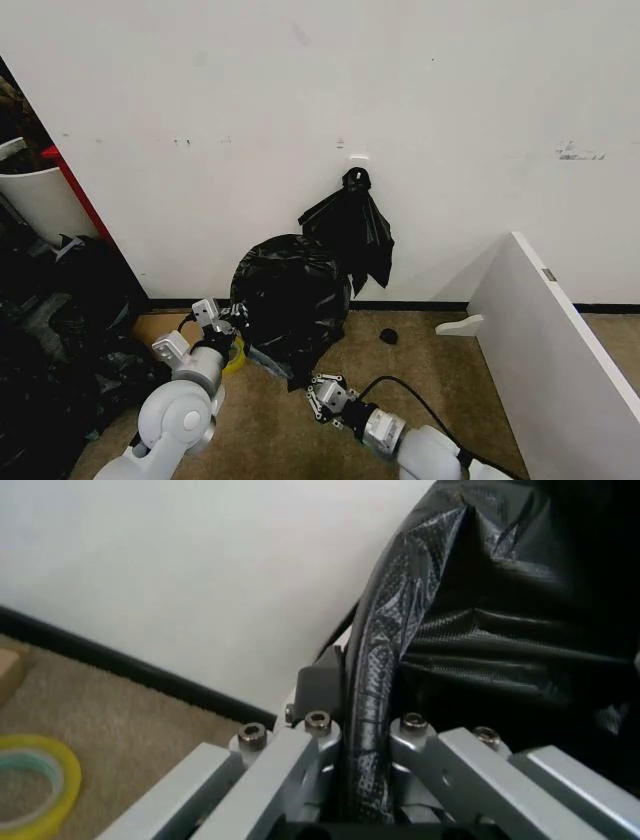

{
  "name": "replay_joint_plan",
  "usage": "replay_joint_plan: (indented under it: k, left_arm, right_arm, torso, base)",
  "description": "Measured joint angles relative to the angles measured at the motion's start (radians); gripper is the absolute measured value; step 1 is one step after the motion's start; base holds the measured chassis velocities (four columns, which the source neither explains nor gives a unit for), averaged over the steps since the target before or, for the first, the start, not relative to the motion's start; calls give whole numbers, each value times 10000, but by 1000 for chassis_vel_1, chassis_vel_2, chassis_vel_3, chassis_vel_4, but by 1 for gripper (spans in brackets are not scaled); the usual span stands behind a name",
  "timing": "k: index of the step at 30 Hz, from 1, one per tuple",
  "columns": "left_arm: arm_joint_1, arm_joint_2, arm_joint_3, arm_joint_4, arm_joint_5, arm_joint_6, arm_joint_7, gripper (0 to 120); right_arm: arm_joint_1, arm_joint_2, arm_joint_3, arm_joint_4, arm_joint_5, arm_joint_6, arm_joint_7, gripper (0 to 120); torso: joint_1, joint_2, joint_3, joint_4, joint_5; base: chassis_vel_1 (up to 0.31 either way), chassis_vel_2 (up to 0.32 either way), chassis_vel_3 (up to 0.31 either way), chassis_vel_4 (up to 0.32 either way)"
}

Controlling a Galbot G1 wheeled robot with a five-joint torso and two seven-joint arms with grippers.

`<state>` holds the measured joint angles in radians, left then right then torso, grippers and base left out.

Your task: Place the garbage bag over the trash bin.

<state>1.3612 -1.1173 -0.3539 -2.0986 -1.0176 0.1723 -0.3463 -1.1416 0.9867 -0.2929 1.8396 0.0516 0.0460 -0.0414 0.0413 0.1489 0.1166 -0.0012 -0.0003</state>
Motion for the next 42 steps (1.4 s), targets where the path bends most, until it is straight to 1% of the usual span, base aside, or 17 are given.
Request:
replay_joint_plan:
  k: [7, 13, 19, 21, 24, 25, 29, 30, 32, 33, 35, 36, 37, 39, 40, 41, 42]
  left_arm:
    - [221, 51, -198, -285, -391, 432, -107, 1]
    - [251, 118, -286, -417, -434, 553, -115, 1]
    - [249, 104, -395, -346, -389, 567, -126, 1]
    - [236, 47, -418, -217, -290, 415, -153, 1]
    - [105, -15, -500, -19, -244, 231, -295, 1]
    - [105, -15, -500, -19, -244, 231, -295, 1]
    - [-103, -23, -633, 122, -368, 112, -438, 1]
    - [-132, -23, -643, 149, -369, 88, -457, 1]
    - [-277, -49, -640, 348, -163, -189, -588, 1]
    - [-277, -49, -640, 348, -163, -189, -588, 1]
    - [-349, -78, -554, 545, 411, -520, -615, 1]
    - [-370, -89, -446, 693, 946, -776, -601, 1]
    - [-374, -94, -398, 754, 1164, -881, -582, 1]
    - [-373, -107, -165, 947, 2022, -1237, -486, 1]
    - [-369, -117, -39, 1000, 2361, -1329, -453, 1]
    - [-369, -117, -39, 1000, 2361, -1329, -453, 1]
    - [-367, -132, 67, 1055, 2662, -1403, -416, 1]
  right_arm:
    - [149, 63, 60, -575, -203, -558, 770, 0]
    - [274, 70, 145, -1001, -357, -576, 1022, 0]
    - [172, -36, 167, -788, -273, -590, 1251, 0]
    - [15, -112, 184, -502, -136, -571, 1261, 0]
    - [-318, -217, 286, -97, -27, -486, 1282, 11]
    - [-318, -217, 286, -97, -27, -486, 1282, 11]
    - [-964, -428, 530, 388, 13, -379, 1297, 30]
    - [-1031, -452, 562, 429, 10, -374, 1297, 32]
    - [-1437, -598, 781, 754, 71, -399, 1392, 41]
    - [-1437, -598, 781, 754, 71, -399, 1392, 41]
    - [-1749, -700, 996, 1221, 451, -704, 1628, 50]
    - [-1916, -760, 1131, 1574, 820, -976, 1785, 54]
    - [-1986, -785, 1191, 1751, 988, -1124, 1867, 56]
    - [-2209, -883, 1432, 2605, 1883, -1955, 2307, 64]
    - [-2234, -901, 1483, 2910, 2228, -2201, 2491, 60]
    - [-2234, -901, 1483, 2910, 2228, -2201, 2491, 60]
    - [-2227, -906, 1503, 3163, 2512, -2378, 2662, 57]
  torso:
    - [0, 0, 0, -1, 0]
    - [0, 0, 0, -1, 0]
    - [0, 0, 0, 0, 0]
    - [0, 0, 0, 0, -2]
    - [0, 0, 0, 0, -1]
    - [0, 0, 0, 0, -1]
    - [0, 0, 0, -1, 1]
    - [0, 0, 0, -1, 0]
    - [0, 0, 0, -2, 0]
    - [0, 0, 0, -2, 0]
    - [0, 0, 0, -1, 1]
    - [0, 0, 0, -1, 0]
    - [0, 0, 0, -1, -1]
    - [0, 0, 0, -1, -1]
    - [0, 0, 0, 0, -1]
    - [0, 0, 0, 0, -1]
    - [0, 0, -1, -1, -1]
  base:
    - [0, 0, 0, 0]
    - [0, 0, 0, 0]
    - [0, 0, 0, 0]
    - [0, 0, 0, 0]
    - [0, 0, 0, 0]
    - [0, 0, 0, 0]
    - [0, 0, 0, 0]
    - [0, 0, 0, 0]
    - [0, 0, 0, 0]
    - [0, 0, 0, 0]
    - [0, 0, 0, 0]
    - [0, 0, 0, 0]
    - [0, 0, 0, 0]
    - [0, 0, 0, 0]
    - [0, 0, 0, 0]
    - [0, 0, 0, 0]
    - [0, 0, 0, 0]
